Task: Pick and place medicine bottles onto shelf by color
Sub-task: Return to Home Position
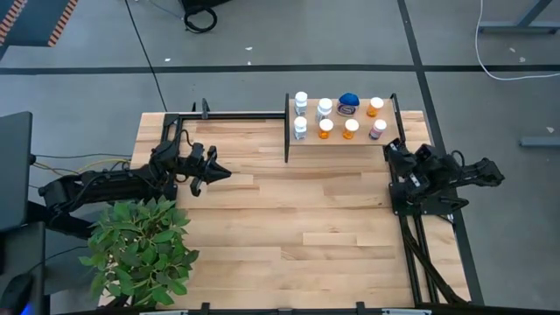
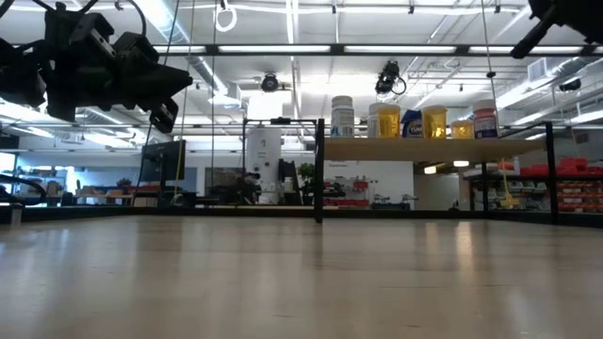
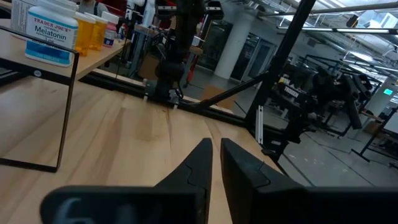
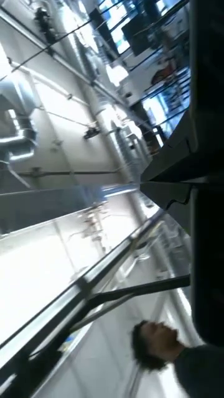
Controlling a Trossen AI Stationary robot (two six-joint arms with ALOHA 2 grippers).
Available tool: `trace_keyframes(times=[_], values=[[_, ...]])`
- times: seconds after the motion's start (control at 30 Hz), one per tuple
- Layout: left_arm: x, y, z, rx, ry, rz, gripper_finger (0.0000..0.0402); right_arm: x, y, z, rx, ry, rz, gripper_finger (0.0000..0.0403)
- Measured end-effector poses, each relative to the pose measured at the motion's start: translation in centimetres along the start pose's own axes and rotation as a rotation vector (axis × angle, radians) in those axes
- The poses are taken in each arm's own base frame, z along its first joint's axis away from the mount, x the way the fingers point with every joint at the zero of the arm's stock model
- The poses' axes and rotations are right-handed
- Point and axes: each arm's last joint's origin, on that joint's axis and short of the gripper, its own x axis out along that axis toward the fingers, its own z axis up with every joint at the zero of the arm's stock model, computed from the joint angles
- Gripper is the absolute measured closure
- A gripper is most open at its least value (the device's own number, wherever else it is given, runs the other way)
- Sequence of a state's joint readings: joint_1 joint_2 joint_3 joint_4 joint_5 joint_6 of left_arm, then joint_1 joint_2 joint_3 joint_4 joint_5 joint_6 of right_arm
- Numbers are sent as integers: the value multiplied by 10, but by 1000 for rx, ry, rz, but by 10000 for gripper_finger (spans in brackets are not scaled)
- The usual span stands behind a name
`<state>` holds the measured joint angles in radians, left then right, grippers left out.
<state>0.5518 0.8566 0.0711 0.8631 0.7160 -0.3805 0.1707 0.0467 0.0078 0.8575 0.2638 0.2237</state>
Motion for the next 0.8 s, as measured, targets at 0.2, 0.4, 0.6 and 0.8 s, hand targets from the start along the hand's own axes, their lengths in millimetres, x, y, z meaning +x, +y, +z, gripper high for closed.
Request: trace_keyframes(times=[0.2, 0.4, 0.6, 0.8], values=[[0, 0, 0, 0, 0, 0, 367, 0, 1, 3, 9, -32, 7, 390], [0, 0, 0, 0, 0, 0, 359, 0, 1, 3, 9, -32, 7, 390], [0, 0, 0, 0, 0, 0, 364, 0, 1, 3, 9, -32, 7, 390], [0, 0, 0, 0, 0, 0, 369, 0, 1, 3, 9, -32, 7, 390]])
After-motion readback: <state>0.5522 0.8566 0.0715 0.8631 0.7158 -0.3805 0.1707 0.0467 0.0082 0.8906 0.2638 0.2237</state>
